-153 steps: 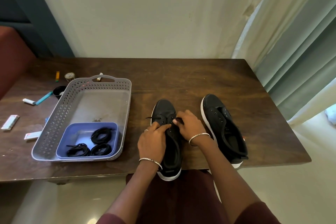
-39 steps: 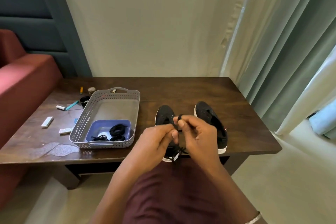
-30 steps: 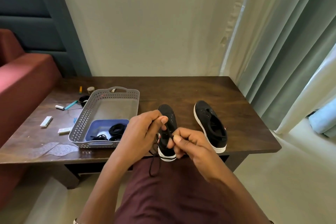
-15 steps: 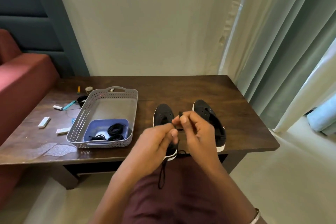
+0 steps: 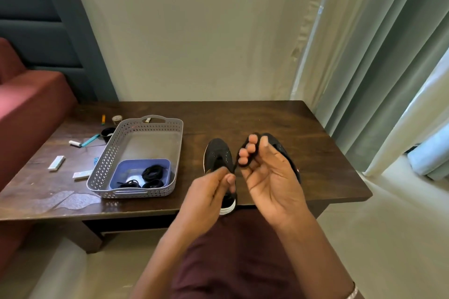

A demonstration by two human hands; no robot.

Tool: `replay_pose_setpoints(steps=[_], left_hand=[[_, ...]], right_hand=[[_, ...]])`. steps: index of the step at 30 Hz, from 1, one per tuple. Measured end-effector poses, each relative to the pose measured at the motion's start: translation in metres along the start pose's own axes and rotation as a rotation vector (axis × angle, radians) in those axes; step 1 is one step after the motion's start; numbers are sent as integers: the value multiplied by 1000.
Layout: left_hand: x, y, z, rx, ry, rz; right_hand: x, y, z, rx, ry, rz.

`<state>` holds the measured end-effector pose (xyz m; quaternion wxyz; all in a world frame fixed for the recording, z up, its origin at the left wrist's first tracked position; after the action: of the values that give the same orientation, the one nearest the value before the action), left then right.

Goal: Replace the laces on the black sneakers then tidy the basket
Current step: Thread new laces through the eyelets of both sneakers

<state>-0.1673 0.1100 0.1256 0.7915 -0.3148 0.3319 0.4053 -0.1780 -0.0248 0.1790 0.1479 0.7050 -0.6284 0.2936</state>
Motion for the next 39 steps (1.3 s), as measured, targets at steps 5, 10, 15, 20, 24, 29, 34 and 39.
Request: replay_pose_setpoints(steps=[5,10,15,20,24,29,34,39], left_hand=[[-6,6,-8,144,-16,-14],[-13,1,28,33,-77,-61],[-7,-6,49,-23,-172,-73],[7,-4,27,-39,-8,-36],[16,4,-2,60,22,2],[8,12,-15,213,-16,1],[5,3,28,64,-65,-21],[5,-2,47,-17,-83,-38]], right_hand=[[-8,-5,19,-95,655,217],[-24,6,38,129,1563,281],[-26,18,37,206,1206,-71],[-13,20,6,193,415,-202],[1,6,4,20,180,-2],[-9,-2,28,-170,739,191],[-35,11,51,112,1522,151],[-35,22,35,214,918,-157]])
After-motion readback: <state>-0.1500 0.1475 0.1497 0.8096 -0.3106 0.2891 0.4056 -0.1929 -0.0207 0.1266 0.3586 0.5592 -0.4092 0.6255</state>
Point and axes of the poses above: each hand's wrist, its own y-axis away from the middle knuckle, its own z-axis out of the back of the hand, x = y × z, the point moved 3 cm from there along -y, towards the middle knuckle, and after that the axes turned 11 degrees about x, right-handed, at the moved point
